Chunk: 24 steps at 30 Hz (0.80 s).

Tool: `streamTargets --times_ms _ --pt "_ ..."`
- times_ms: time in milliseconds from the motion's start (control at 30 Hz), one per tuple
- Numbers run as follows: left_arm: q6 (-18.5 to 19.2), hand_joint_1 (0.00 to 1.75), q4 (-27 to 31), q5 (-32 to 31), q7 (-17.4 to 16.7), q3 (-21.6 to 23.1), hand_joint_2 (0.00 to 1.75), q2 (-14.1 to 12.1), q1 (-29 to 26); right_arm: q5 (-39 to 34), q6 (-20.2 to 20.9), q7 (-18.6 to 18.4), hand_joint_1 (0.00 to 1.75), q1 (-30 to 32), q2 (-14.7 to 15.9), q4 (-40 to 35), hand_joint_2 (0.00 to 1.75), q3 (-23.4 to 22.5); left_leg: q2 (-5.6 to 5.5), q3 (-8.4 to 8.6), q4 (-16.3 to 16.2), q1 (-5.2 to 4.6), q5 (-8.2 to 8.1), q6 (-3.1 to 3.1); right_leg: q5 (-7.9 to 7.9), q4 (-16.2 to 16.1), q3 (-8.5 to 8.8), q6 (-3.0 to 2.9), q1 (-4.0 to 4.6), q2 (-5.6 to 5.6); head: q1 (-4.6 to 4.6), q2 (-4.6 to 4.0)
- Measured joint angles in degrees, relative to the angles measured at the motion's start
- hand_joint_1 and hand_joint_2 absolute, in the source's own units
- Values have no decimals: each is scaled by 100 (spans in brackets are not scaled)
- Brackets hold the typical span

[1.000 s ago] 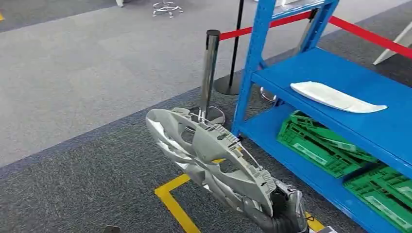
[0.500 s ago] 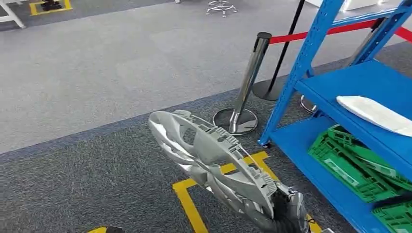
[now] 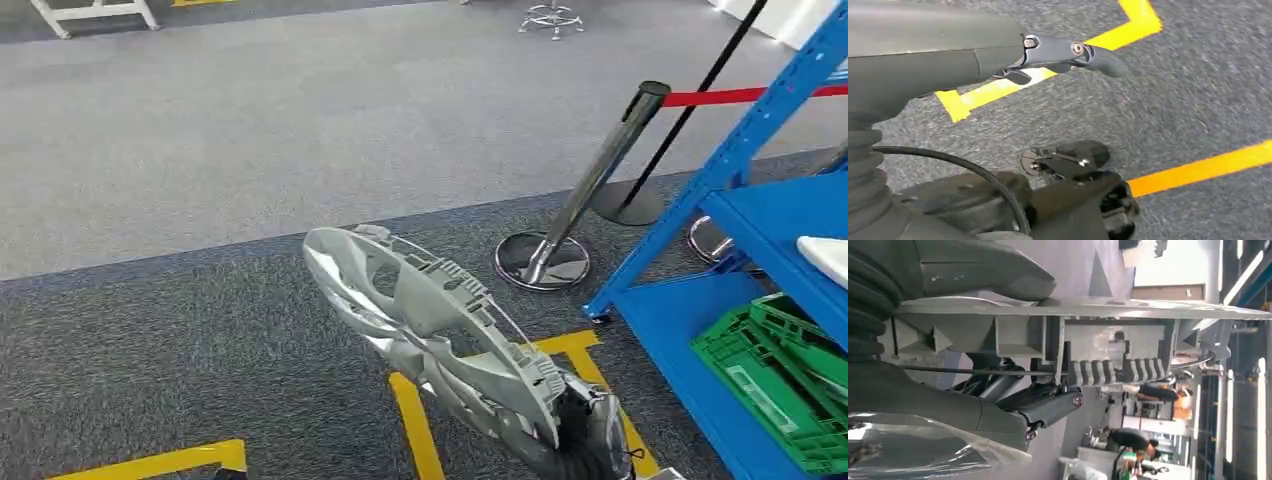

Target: Take the parts from the cabinet and place them on the table.

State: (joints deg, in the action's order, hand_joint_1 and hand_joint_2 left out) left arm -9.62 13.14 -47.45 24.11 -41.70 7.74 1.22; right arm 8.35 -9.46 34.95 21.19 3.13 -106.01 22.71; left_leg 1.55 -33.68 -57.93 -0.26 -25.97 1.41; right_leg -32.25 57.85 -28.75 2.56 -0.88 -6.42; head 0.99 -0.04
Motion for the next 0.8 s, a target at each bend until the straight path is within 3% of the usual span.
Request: streamTargets --times_ms 33,67,133,167,200,233,267,300,333,367,433,500,533,567,600,633,700,733,767,800 --pt "-2 0 0 0 0 0 175 -4 3 2 0 -3 175 1 0 -2 175 0 -47 14 8 2 -1 36 -126 193 -48 5 9 317 -34 -2" --pt "-2 0 0 0 0 -2 175 -4 19 -2 -2 2 175 3 0 0 175 0 -113 4 8 -4 1 57 -316 565 -218 -1 11 512 -66 -2" --pt "0 0 0 0 0 -2 175 0 39 -2 0 0 175 7 2 0 175 0 -272 2 6 -30 -3 81 -704 1535 -726 -19 19 633 -79 -2" --pt "-2 0 0 0 0 -2 175 0 37 0 -2 -7 175 18 2 2 175 0 -352 5 3 -40 -5 85 -739 1813 -909 -30 25 633 -79 -2" --pt "-2 0 0 0 0 -2 175 0 36 -2 -2 -7 175 25 11 2 175 0 -429 13 2 -46 -5 85 -637 1804 -957 -44 30 634 -77 -2" --pt "-2 0 0 0 0 -2 175 0 32 0 -2 -7 175 22 13 2 175 0 -518 23 -2 -50 -5 85 -381 1534 -886 -67 33 648 -77 0" --pt "-4 0 0 0 0 -2 175 0 31 0 -2 -7 175 19 13 2 175 0 -607 35 -7 -50 -6 84 -54 1043 -692 -89 34 693 -77 -2" --pt "-4 0 0 -4 0 -2 175 0 33 0 -7 -7 175 19 15 2 175 0 -693 47 -13 -49 -9 79 257 468 -449 -120 33 826 -81 0" --pt "-7 0 0 -11 0 -2 175 7 35 0 -11 -9 175 13 15 2 175 0 -750 38 -14 -35 -12 70 310 130 -319 -144 22 1120 -79 -2" --pt "-9 0 0 -17 0 -2 175 9 48 0 -15 -13 175 18 17 0 175 0 -793 14 -51 -73 -23 46 275 42 -288 -152 5 1166 -66 -2" --pt "-15 0 0 -39 -2 -4 175 9 49 0 -20 -16 175 18 20 0 175 2 -882 -34 -44 -39 2 2 271 11 -217 -146 24 1095 -75 -2" --pt "-31 0 0 -55 -4 -15 175 15 9 7 -26 -26 175 16 24 0 175 7 -1005 -63 -21 -10 43 -69 286 5 -221 -188 40 990 -79 -2" --pt "-37 0 0 -57 -7 -26 175 11 8 7 -26 -26 175 13 24 0 175 15 -961 -77 -69 -22 9 -85 326 -68 -192 -231 -16 900 -64 0" --pt "-44 0 0 -57 -7 -31 175 13 0 7 -39 -24 175 11 24 0 175 22 -614 -124 -190 -57 -84 -116 326 -85 -162 -251 -6 817 -64 -2" --pt "-44 0 0 -59 -11 -31 175 13 10 7 -52 -24 175 12 24 0 175 24 -394 -262 -483 -48 -274 -150 315 -87 -147 -274 5 747 -33 -2" --pt "-39 0 0 -63 -9 -31 175 13 30 7 -63 -22 175 18 26 0 175 24 -291 -466 -919 -19 -493 -186 301 -86 -136 -291 17 648 -40 0" --pt "-33 0 0 -87 -4 -35 175 13 42 22 -96 -35 175 24 26 0 175 24 -225 -861 -1739 31 -806 -237 270 -83 -124 -301 23 459 -35 0" --pt "-33 0 0 -107 -2 -37 175 13 32 37 -107 -37 175 28 26 0 175 28 -216 -891 -1800 56 -758 -258 257 -82 -111 -295 22 380 -33 -2" --pt "-33 0 0 -114 0 -39 175 11 18 53 -118 -42 175 27 26 0 175 35 -196 -782 -1594 77 -584 -272 241 -82 -94 -279 22 304 -35 -2" --pt "-33 0 0 -114 0 -44 175 9 11 52 -120 -44 175 28 26 0 175 35 -157 -571 -1181 90 -346 -277 221 -81 -64 -263 21 238 -33 -2"
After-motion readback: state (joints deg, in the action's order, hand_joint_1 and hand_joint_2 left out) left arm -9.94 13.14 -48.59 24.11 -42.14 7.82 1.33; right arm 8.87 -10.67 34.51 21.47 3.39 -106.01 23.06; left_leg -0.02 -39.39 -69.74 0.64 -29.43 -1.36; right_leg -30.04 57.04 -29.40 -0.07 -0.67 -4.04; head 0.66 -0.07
